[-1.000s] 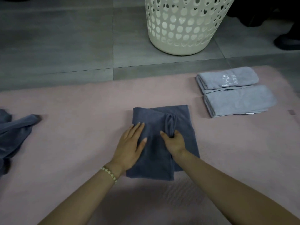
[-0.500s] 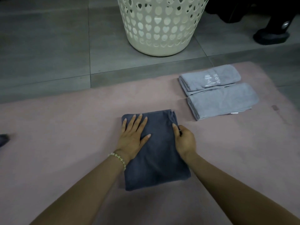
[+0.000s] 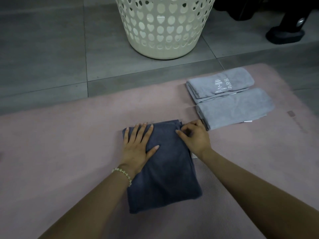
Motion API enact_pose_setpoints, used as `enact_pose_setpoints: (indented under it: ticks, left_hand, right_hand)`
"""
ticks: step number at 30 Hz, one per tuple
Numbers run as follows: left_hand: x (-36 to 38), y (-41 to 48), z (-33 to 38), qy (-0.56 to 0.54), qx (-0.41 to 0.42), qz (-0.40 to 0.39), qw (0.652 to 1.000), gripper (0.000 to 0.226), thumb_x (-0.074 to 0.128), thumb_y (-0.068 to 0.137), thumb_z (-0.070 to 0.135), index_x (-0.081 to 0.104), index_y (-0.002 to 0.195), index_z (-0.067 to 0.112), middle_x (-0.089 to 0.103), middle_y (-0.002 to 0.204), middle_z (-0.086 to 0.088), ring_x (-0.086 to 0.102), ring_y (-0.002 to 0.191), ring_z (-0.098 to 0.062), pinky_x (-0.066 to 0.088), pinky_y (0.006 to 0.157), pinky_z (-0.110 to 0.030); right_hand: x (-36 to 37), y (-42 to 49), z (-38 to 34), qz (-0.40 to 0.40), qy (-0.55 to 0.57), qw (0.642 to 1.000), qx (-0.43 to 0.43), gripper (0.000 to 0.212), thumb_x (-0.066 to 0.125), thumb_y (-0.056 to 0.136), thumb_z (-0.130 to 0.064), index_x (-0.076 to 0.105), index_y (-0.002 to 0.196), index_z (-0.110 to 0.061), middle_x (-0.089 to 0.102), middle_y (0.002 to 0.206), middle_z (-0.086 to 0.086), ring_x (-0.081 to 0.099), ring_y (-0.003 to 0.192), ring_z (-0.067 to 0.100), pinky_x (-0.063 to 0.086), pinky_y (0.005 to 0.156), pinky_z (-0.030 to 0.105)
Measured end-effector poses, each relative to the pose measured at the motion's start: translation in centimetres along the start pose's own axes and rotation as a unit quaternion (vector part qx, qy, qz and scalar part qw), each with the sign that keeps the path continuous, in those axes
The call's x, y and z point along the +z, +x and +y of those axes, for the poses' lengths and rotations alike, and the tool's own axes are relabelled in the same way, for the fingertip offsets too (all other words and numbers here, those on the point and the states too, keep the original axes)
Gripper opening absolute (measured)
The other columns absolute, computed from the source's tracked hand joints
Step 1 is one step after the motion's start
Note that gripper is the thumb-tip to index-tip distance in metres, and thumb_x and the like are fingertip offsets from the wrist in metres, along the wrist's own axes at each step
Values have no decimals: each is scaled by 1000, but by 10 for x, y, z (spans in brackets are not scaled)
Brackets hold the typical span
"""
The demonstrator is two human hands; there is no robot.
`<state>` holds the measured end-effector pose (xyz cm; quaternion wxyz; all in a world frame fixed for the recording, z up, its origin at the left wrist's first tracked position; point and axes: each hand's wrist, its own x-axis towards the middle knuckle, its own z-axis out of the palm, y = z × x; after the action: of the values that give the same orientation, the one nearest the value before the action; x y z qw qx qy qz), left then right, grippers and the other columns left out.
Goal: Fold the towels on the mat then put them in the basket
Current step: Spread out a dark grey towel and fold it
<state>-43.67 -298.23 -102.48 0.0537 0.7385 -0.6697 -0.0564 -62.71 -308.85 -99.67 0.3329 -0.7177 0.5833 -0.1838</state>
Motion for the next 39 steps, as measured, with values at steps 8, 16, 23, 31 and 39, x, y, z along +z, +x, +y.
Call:
enact_pose_setpoints:
  ticks: [8, 16, 23, 31, 39]
  left_hand:
    - [0, 1, 1, 9, -9, -13, 1000, 72, 7, 95, 62, 34, 145, 18, 46, 143, -5, 29, 132, -23, -2, 114, -44]
    - [-3, 1, 2, 3, -17, -23, 1000, 74, 5, 95, 62, 39, 142, 17, 50, 140, -5, 30, 130, -23, 0, 113, -45]
    - [-2, 0, 1, 3, -13, -33, 999, 70, 5, 95, 62, 33, 143, 20, 50, 140, -5, 31, 129, -23, 0, 113, -45]
    - [-11, 15, -1, -22, -4, -4, 1000, 92, 0, 85, 74, 46, 138, 14, 58, 122, -10, 48, 111, -29, 18, 103, -40]
    - [-63, 74, -6, -127, -83, -277, 949, 75, 71, 73, 56, 50, 127, 9, 57, 125, -9, 54, 112, -27, 43, 95, -31]
  right_hand:
    - [10, 13, -14, -10, 29, 998, 52, 22, 72, 80, -32, 55, 83, -18, 57, 80, 0, 56, 75, 19, 50, 75, 33]
    - [-2, 25, -31, -13, 54, 998, 21, 10, 68, 85, -11, 72, 89, -3, 69, 81, 9, 60, 73, 16, 48, 67, 21]
    - [-21, 12, -33, -160, 445, 804, 361, 18, 55, 95, -18, 59, 79, -10, 64, 57, -3, 55, 66, 11, 51, 48, 15]
    - [-6, 19, -36, 29, 383, 896, 224, 13, 64, 87, -3, 57, 77, -8, 59, 70, 2, 56, 57, 7, 48, 59, 11]
    - [1, -23, 9, -26, 134, 978, 158, 30, 76, 78, -23, 55, 97, -13, 59, 93, 7, 57, 83, 20, 45, 73, 24]
